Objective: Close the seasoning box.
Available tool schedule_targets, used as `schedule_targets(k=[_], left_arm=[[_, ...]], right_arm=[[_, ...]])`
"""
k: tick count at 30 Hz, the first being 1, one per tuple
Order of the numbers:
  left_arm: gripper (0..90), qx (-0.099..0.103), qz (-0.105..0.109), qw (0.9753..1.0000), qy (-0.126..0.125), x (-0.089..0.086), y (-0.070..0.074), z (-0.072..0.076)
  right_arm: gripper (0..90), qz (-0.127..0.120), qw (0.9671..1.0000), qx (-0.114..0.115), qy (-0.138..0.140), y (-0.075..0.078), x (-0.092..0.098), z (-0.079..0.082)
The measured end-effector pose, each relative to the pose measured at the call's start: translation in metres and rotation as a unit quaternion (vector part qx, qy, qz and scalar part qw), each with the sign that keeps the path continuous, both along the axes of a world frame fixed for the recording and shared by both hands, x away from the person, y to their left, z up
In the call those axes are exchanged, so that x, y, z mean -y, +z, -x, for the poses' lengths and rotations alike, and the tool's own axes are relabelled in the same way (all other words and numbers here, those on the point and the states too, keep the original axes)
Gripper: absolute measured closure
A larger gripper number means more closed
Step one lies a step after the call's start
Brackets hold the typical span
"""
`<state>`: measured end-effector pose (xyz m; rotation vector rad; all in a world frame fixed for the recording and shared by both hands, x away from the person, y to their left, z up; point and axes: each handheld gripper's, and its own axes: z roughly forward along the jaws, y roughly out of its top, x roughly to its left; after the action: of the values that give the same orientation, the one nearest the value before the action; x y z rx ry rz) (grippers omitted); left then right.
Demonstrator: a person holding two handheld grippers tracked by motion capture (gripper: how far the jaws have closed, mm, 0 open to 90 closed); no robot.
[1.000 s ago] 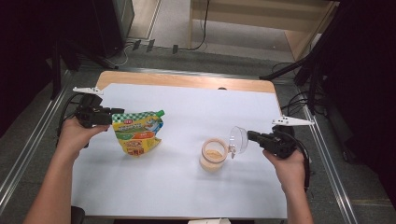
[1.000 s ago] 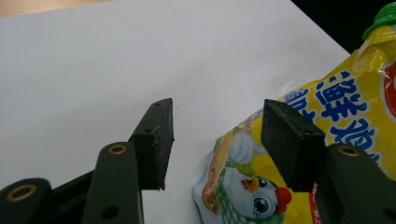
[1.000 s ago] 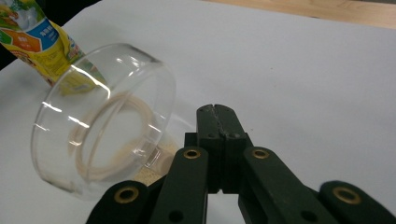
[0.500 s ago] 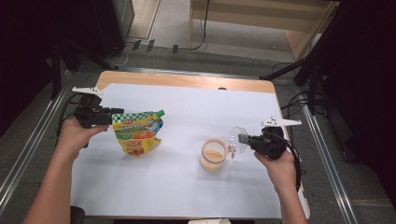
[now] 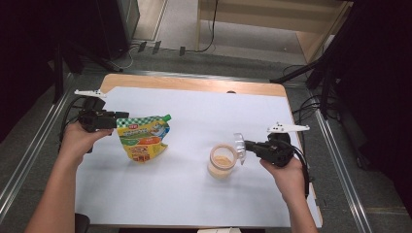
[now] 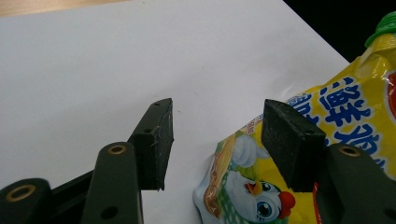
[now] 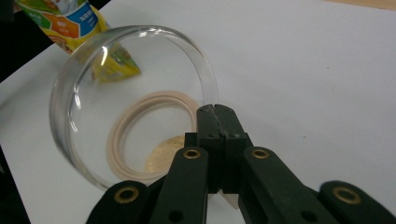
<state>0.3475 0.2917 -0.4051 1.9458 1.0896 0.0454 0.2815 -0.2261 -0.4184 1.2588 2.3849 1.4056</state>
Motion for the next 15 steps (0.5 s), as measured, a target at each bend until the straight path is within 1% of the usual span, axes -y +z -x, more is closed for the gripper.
schedule_targets(k=[4, 8, 12, 15], left_arm=[[45.1, 0.0, -0.003, 1.0, 0.0, 0.001, 0.0, 0.0], [45.1, -0.001, -0.008, 1.0, -0.002, 0.001, -0.001, 0.001], [45.0, 0.0, -0.005, 1.0, -0.002, 0.0, -0.002, 0.001], [44.8, 0.001, -0.006, 1.0, -0.001, 0.0, -0.002, 0.001]], right_arm=[[90.0, 0.005, 0.9999, 0.005, 0.013, 0.001, -0.008, 0.002], [89.8, 0.007, 0.9998, 0.008, 0.016, 0.002, -0.013, 0.004], [82.5, 0.013, 0.9996, 0.017, 0.016, 0.003, -0.015, 0.004], [77.5, 0.012, 0.9997, 0.017, 0.014, 0.003, -0.014, 0.003]])
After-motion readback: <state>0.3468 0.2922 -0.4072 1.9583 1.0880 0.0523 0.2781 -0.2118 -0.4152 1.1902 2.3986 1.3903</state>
